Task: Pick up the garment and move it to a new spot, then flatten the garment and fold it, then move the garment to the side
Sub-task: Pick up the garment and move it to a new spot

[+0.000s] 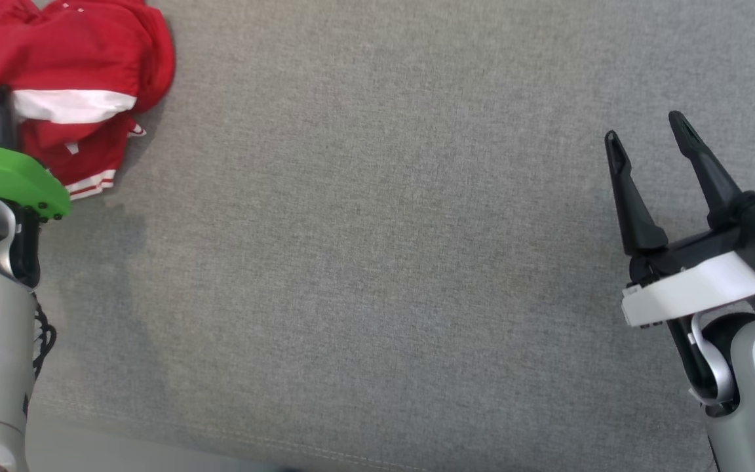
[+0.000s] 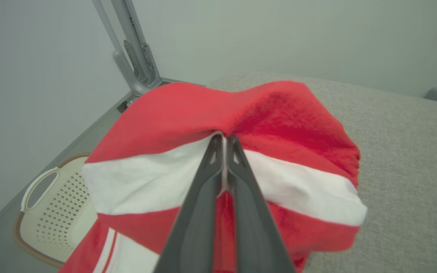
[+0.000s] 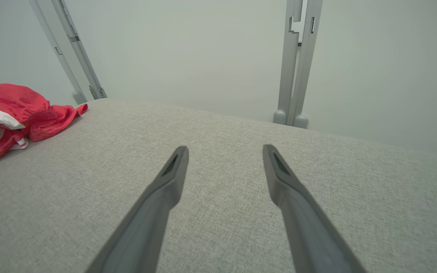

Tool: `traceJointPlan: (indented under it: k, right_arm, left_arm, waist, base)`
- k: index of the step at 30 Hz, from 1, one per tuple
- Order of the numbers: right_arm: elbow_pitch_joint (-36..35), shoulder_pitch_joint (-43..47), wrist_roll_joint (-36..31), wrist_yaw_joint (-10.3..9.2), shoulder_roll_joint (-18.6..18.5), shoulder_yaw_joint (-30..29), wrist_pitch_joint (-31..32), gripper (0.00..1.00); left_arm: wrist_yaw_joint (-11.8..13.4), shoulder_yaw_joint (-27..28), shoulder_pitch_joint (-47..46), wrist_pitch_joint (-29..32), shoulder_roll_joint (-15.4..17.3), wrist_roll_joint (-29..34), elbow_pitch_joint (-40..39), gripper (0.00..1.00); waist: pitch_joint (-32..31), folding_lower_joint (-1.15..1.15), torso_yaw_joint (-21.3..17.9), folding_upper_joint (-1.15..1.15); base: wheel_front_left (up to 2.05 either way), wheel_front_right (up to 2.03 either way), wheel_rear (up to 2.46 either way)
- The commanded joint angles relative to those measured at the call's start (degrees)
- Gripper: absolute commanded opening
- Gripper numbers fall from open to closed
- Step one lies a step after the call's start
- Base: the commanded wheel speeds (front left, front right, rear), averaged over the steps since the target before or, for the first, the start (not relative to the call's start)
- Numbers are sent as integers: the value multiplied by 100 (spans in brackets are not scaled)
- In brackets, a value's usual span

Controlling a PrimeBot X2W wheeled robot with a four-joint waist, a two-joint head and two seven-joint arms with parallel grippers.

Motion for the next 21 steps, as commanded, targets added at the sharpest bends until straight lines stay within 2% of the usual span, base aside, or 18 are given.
traceJointPlan:
  k: [1, 7, 11, 16, 21]
  right_arm:
    - [42, 137, 8, 0, 32, -11, -47, 100]
    - [112, 395, 33, 0, 159, -21, -110, 100]
    - [118, 589, 49, 0, 260, -41, -151, 100]
    - [87, 698, 54, 0, 366, -48, -187, 100]
    - [46, 658, 57, 0, 431, -53, -221, 100]
  left_arm:
    - [6, 8, 130, -92, 66, 17, -69, 0]
    - [160, -8, 542, -296, 171, 174, -744, 0]
    - [337, -48, 1102, -333, 85, 306, -1666, 0]
    - [543, -273, 1905, -202, -164, 409, -3083, 0]
    - [572, -817, 2467, 276, -525, 496, -4230, 0]
  waist:
    - [-437, 0, 42, 0]
    - [-993, 0, -22, 0]
    - [-1295, 0, -135, 0]
    - [-1461, 0, -447, 0]
    - [-1399, 0, -936, 0]
  base:
    - [0, 0, 0]
    - [0, 0, 0]
    - [0, 0, 0]
    - [0, 0, 0]
    - [0, 0, 0]
